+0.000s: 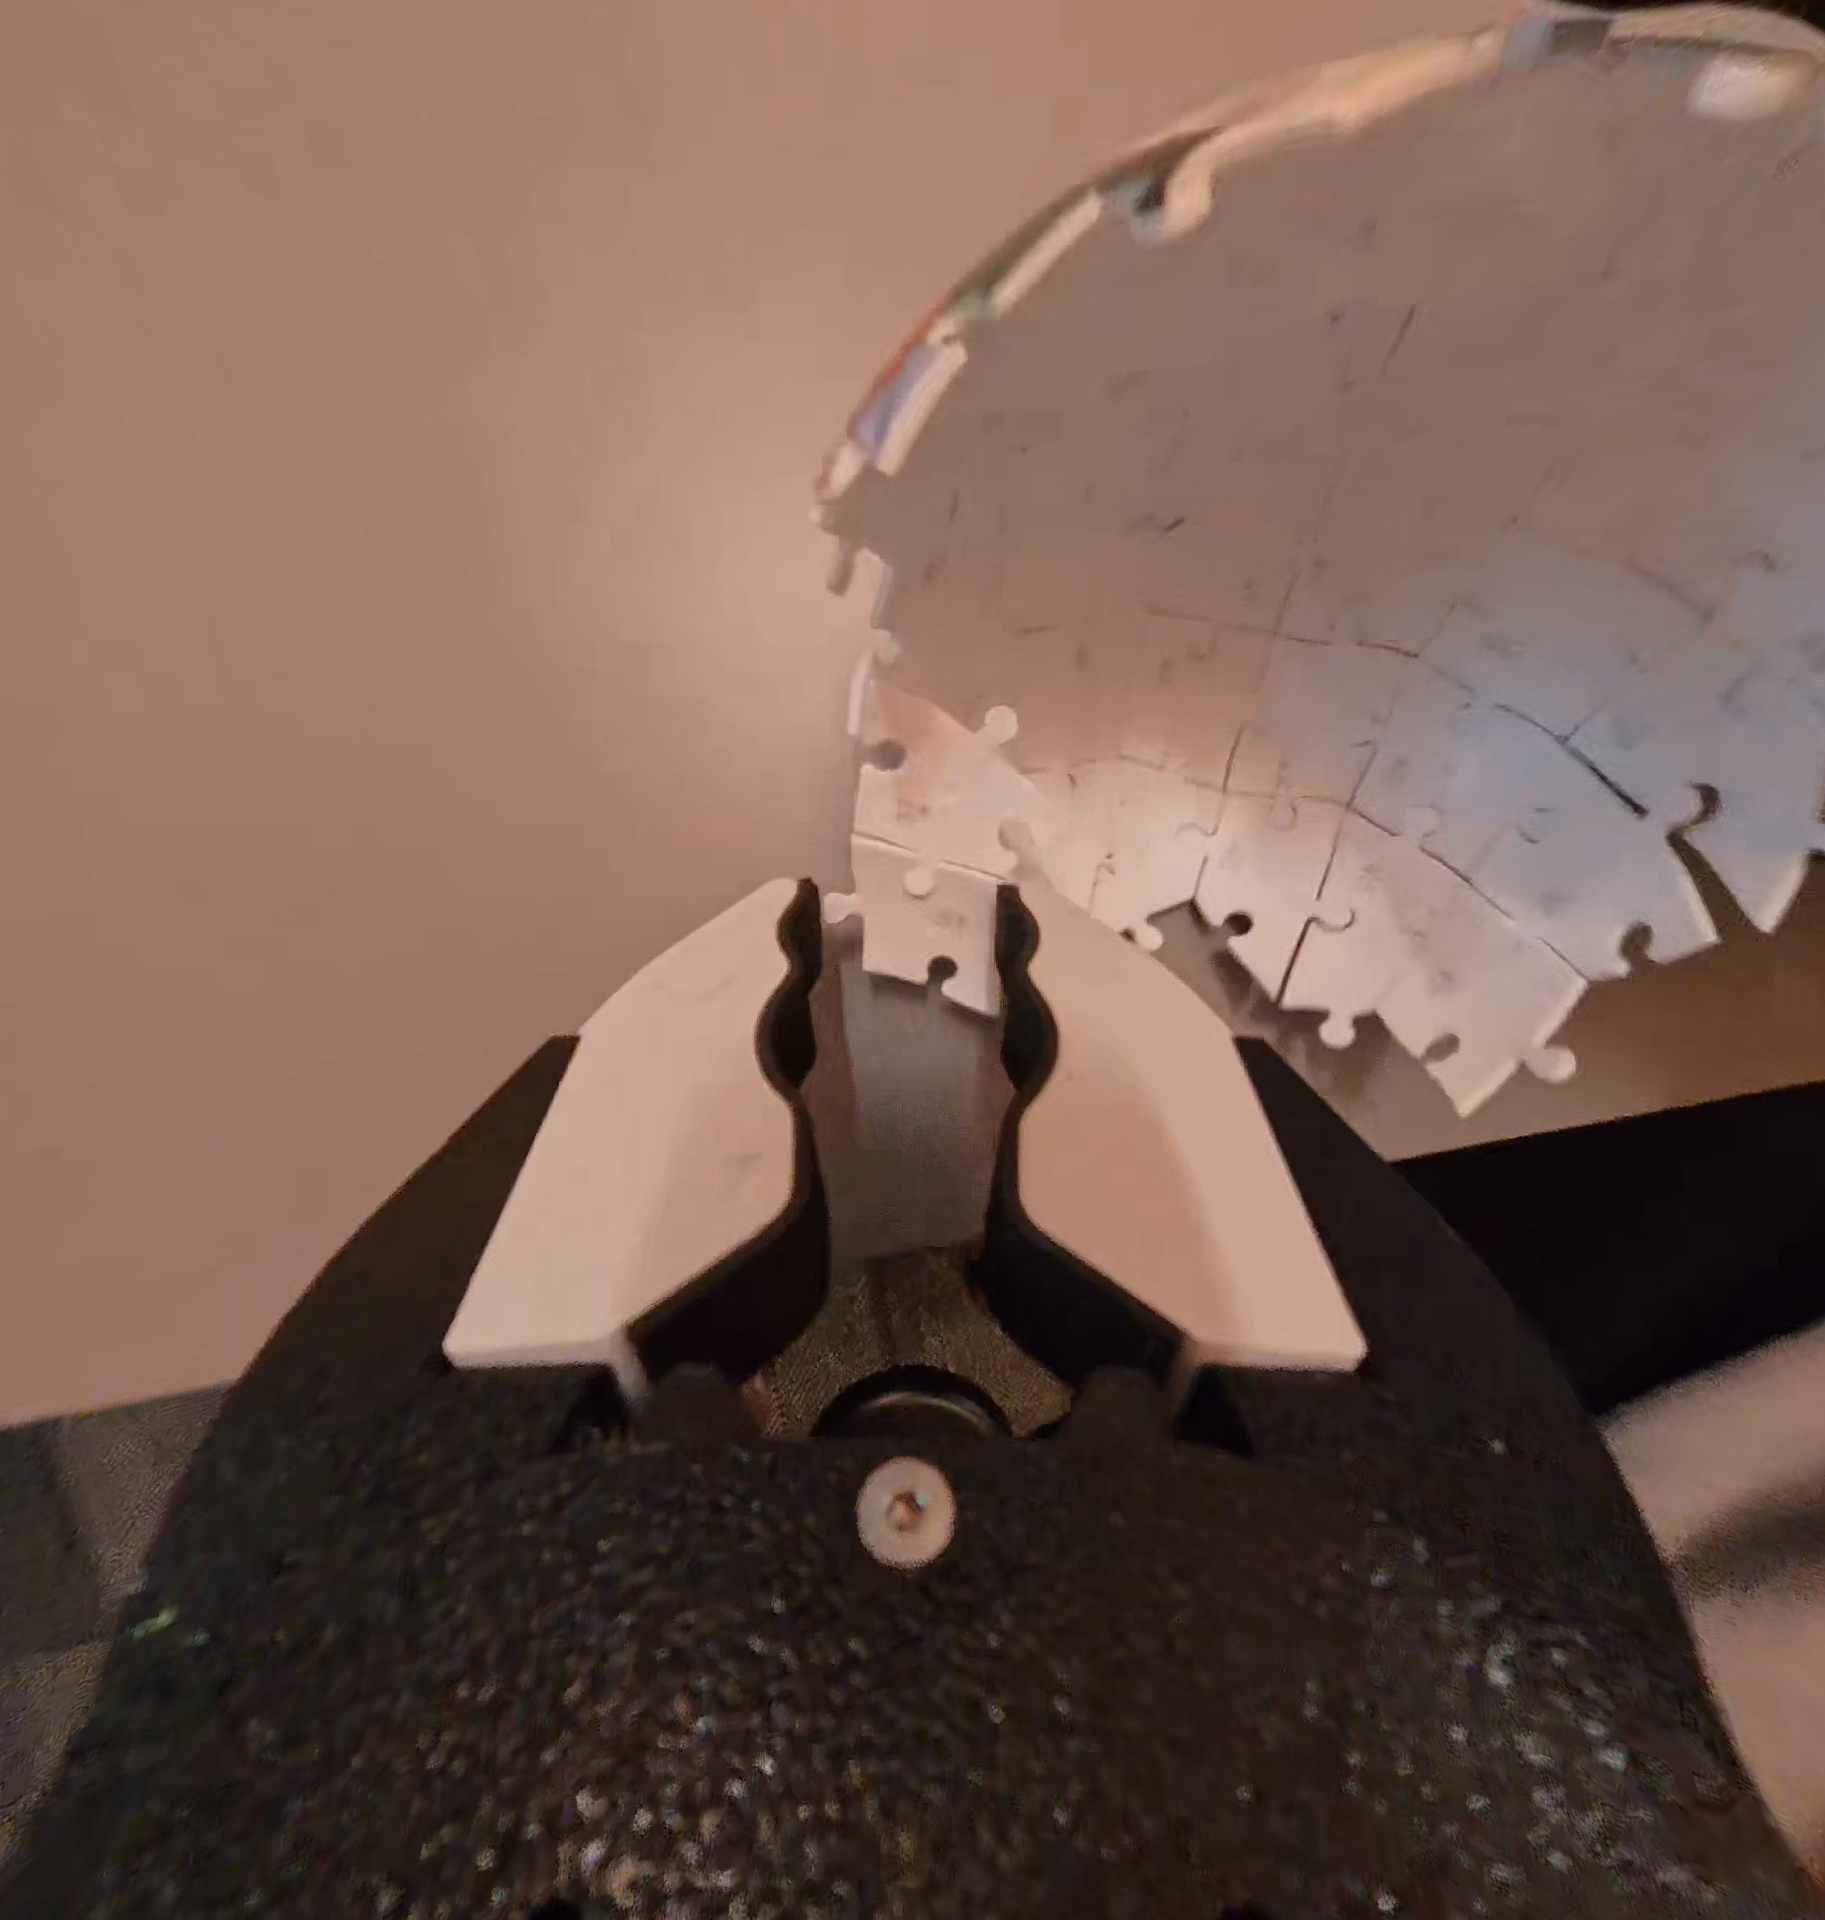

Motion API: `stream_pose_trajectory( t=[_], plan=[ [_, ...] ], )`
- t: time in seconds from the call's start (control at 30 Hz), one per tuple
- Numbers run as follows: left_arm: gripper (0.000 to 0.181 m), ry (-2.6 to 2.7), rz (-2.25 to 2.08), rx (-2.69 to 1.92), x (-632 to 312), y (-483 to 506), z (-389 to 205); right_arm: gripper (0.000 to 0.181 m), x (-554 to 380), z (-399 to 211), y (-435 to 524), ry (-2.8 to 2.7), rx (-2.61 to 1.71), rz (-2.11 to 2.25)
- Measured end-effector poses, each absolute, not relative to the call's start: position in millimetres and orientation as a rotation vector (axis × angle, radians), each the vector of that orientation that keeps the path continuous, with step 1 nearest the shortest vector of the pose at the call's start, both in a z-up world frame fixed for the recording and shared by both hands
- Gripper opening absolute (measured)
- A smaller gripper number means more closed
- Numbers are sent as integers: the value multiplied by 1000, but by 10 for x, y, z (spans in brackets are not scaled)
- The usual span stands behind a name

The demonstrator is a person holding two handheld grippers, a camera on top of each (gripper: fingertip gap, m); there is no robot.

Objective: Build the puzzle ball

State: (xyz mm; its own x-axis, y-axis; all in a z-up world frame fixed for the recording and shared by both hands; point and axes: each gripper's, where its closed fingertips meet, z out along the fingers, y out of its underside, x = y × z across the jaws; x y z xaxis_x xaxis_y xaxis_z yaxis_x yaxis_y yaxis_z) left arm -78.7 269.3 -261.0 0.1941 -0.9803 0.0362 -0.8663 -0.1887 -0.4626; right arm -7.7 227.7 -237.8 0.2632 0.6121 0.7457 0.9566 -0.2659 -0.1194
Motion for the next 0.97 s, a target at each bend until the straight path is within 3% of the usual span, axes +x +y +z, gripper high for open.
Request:
stream_pose_trajectory(
  t=[0.27, 0.47, 0.97],
  plan=[
    [32, 1593, -488, -2217, -654, 2819, -2766, 124, -79, -2345, 2328, -1316, -1995, -790],
    [54, 1529, -620, -2263, -639, 2855, -2726, 123, -127, -2349, 2402, -1328, -1924, -829],
    [59, 1543, -766, -2097, -608, 3156, -2696, 116, -5, -2399, 2388, -1310, -1988, -857]
  ],
)
